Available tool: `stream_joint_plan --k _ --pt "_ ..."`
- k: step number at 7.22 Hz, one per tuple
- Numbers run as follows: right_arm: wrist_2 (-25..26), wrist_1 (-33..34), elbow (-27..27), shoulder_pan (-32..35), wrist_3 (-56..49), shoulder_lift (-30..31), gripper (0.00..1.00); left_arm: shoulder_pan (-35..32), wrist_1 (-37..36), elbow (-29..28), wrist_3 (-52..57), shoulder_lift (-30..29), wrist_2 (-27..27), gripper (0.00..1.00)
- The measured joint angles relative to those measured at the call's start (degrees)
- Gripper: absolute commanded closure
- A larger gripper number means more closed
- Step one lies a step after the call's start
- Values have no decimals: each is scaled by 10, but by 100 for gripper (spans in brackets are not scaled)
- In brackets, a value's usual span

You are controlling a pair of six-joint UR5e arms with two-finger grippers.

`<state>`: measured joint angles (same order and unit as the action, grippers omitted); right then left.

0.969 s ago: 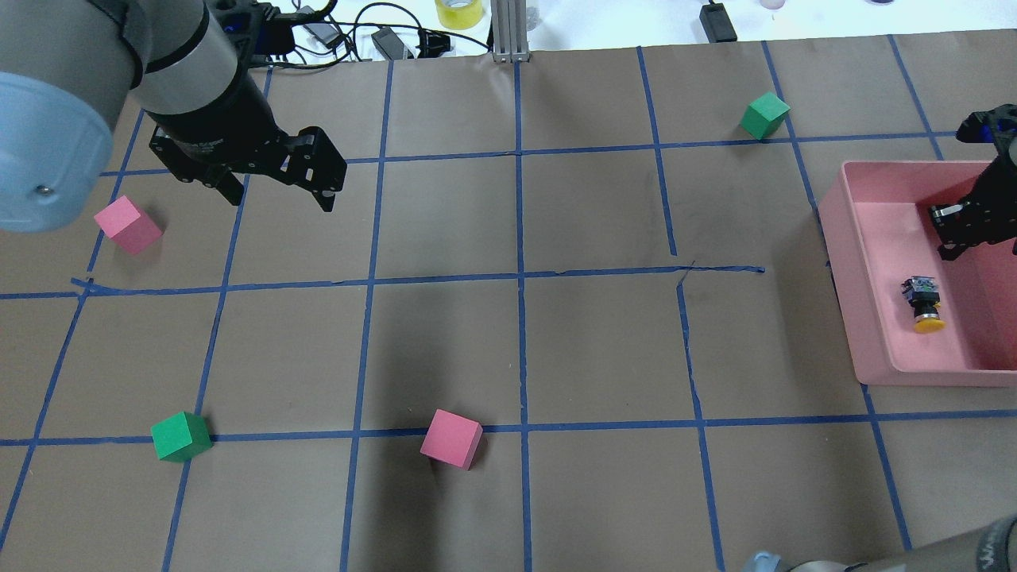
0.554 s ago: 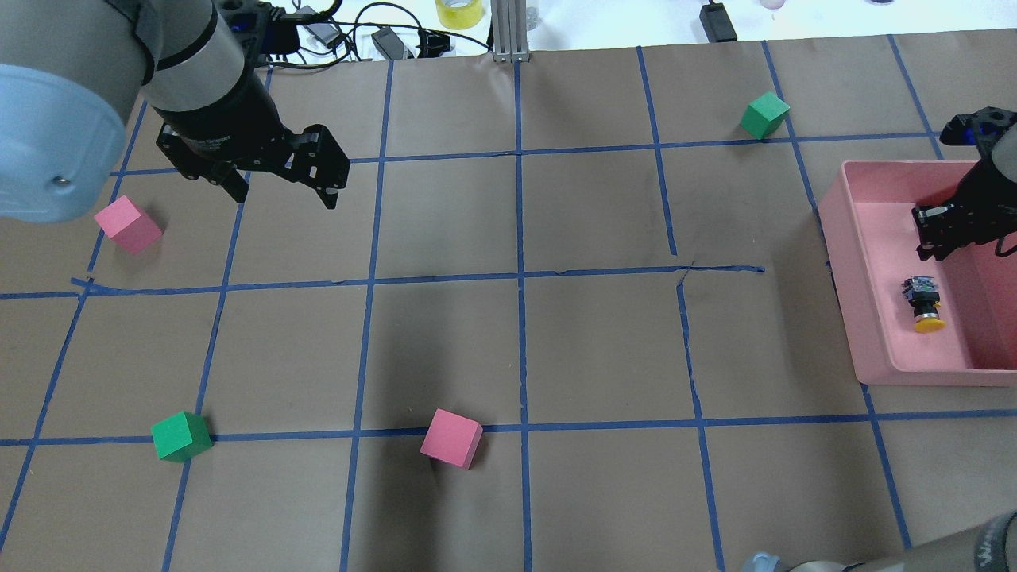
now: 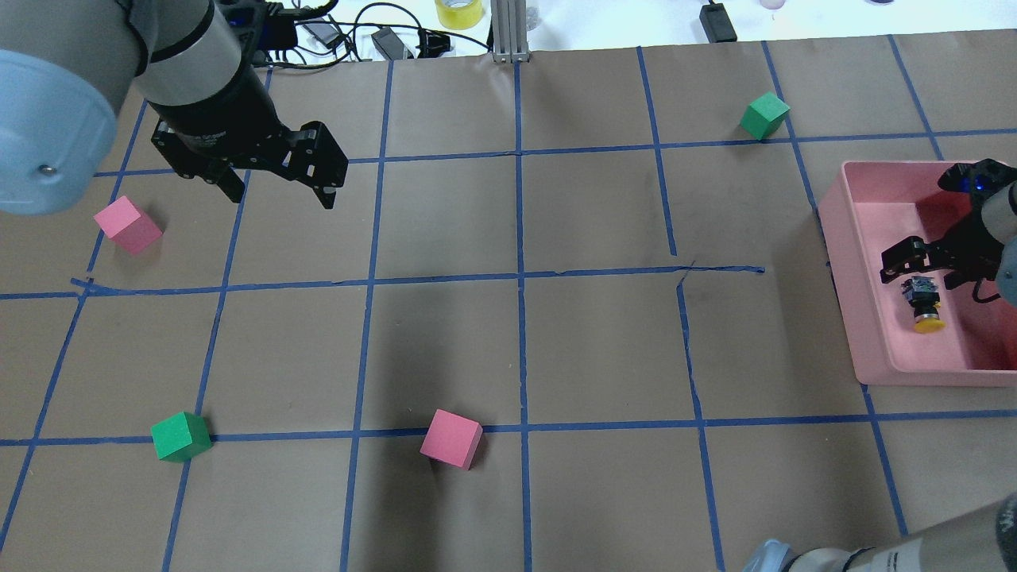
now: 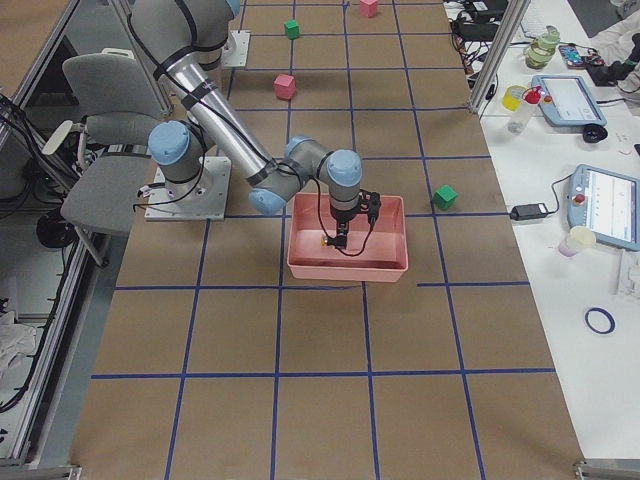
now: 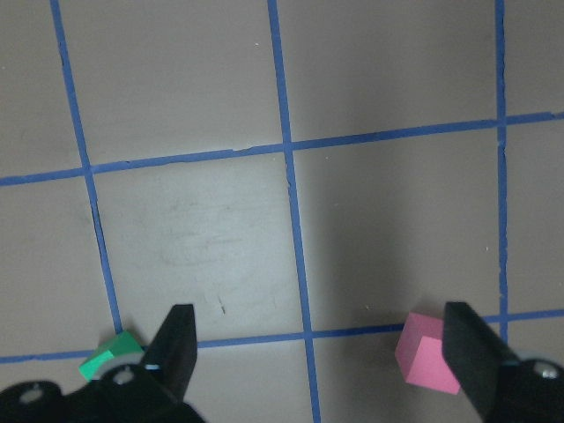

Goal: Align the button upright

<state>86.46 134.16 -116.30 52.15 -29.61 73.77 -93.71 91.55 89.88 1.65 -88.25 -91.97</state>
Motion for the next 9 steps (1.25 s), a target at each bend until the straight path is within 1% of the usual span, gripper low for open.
stream_joint_plan --k 2,5,8,9 --pt "3 2 -5 -1 0 -6 0 -2 27 7 3 3 6 0" --pt "8 -4 -6 -1 -4 -13 0 -1 24 7 7 14 5 0" --pt "11 -6 -7 -3 -35 -22 0 -1 18 9 1 23 4 0" --pt "11 -6 -7 -3 -41 -24 9 -1 16 9 1 24 4 0"
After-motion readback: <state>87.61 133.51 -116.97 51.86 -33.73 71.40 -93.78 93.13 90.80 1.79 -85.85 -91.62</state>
